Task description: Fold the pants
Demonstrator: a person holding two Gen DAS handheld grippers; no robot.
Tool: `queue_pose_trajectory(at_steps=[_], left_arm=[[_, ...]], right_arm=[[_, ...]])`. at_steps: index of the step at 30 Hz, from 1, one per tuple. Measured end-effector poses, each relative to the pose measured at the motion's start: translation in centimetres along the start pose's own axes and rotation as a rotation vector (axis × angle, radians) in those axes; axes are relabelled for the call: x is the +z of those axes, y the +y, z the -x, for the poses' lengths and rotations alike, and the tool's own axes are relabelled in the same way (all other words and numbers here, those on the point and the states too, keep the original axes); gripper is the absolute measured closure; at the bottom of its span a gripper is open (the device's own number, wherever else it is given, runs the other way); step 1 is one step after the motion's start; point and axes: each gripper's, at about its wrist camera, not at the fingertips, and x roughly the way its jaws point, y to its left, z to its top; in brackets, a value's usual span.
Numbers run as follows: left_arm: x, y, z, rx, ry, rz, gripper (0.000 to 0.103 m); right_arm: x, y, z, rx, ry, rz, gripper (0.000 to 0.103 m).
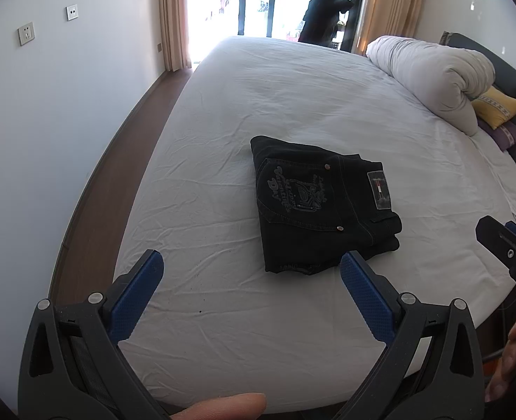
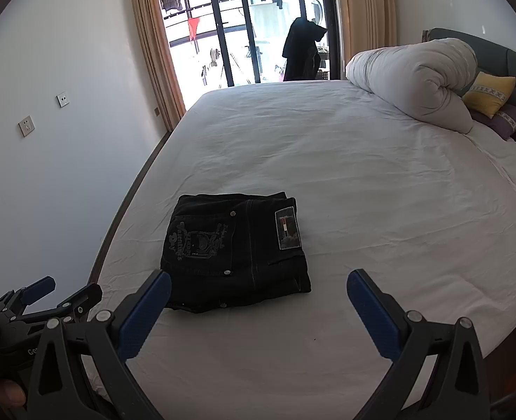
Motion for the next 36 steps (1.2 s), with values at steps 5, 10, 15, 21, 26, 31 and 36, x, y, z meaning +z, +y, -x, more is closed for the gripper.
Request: queue_pose_trajectory(at_steps=[5, 10, 15, 21, 26, 31, 36], left_arm=[[-0.1, 0.0, 0.0, 0.001, 0.0, 0.0, 0.0], [-0.2, -0.1, -0.1, 0.001, 0.003, -0.001, 0.0], [-0.4, -0.1, -0.3, 0.002, 0.006, -0.003, 0.0], [-0.5, -0.1, -0.4, 0.002, 0.006, -0.003, 0.0], [-0.6, -0.1, -0.4, 0.003, 0.008, -0.003, 0.0], [-0.6, -0.1, -0.4, 0.004, 0.008, -0.002, 0.0], [-0.7, -0.1, -0.6, 0.007, 0.011, -0.005, 0.0]], right_arm=[[0.0, 0.0, 0.0, 0.001, 0.001, 0.0, 0.0], [-0.3, 0.0, -0.2, 0.001, 0.005, -0.001, 0.0], [-0.6, 0.1, -0.4, 0.003, 0.009, -0.001, 0.0], [-0.8, 0.2, -0.7, 0.004, 0.013, -0.001, 0.0], [-0.9, 0.2, -0.8, 0.007, 0.015, 0.0, 0.0], [-1.1, 0.2, -0.9, 0.009, 0.018, 0.0, 0.0], [-1.2, 0.2, -1.0, 0.013, 0.02, 0.0, 0.0]])
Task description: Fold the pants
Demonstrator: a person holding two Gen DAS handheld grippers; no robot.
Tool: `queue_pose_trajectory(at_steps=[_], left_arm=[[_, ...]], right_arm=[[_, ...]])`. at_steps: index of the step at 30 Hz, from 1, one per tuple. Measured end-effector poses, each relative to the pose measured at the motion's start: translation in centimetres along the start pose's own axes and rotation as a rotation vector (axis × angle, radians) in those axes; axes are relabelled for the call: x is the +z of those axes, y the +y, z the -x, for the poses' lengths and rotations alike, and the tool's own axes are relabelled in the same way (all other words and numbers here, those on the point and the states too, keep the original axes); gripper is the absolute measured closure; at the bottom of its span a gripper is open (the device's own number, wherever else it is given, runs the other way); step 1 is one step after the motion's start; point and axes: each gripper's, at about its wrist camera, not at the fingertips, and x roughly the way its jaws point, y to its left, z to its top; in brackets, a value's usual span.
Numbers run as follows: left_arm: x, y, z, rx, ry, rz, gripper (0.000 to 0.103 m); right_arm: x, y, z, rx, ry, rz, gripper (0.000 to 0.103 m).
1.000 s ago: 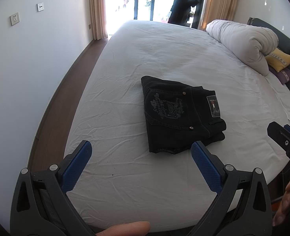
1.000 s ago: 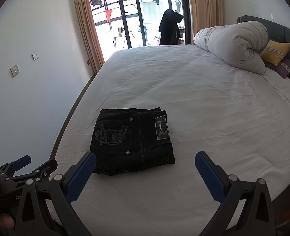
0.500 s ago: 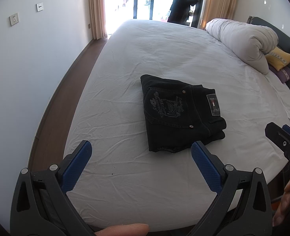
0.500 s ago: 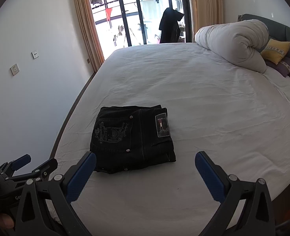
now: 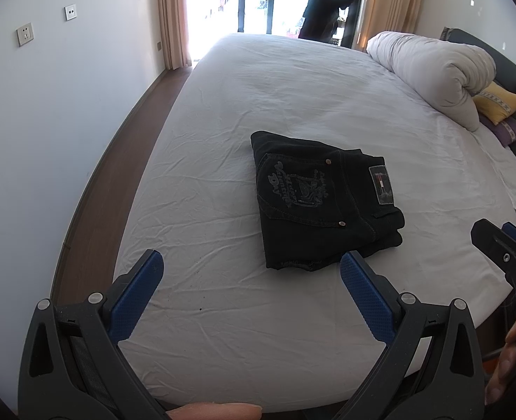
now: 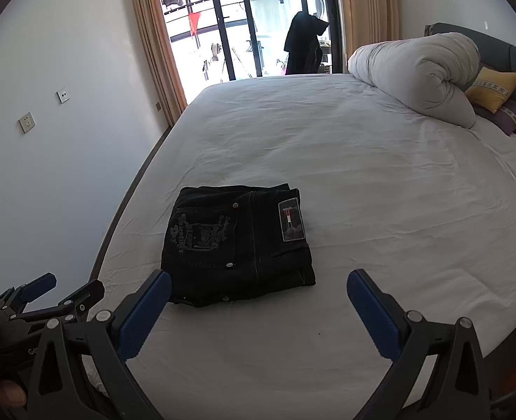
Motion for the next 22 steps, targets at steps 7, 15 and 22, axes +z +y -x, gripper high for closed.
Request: queue_pose_trajectory(at_steps=[7, 15, 22], left_arm=[[0.03, -0.02, -0.19, 0.001, 0.002, -0.005, 0.0], [0.07, 0.05, -0.38, 0.005, 0.006, -0.006, 0.0], [0.08, -0.06, -0.59, 0.031, 0.001, -0.023, 0.0]], right_arm=[[-0.14, -0.07, -0.16, 0.004, 0.006, -0.001, 0.0], [-0.12, -0.29, -0.2, 0.009, 0.011, -0.002, 0.0], [0.0, -0.74, -0.29, 0.015, 0.02, -0.006, 0.0]])
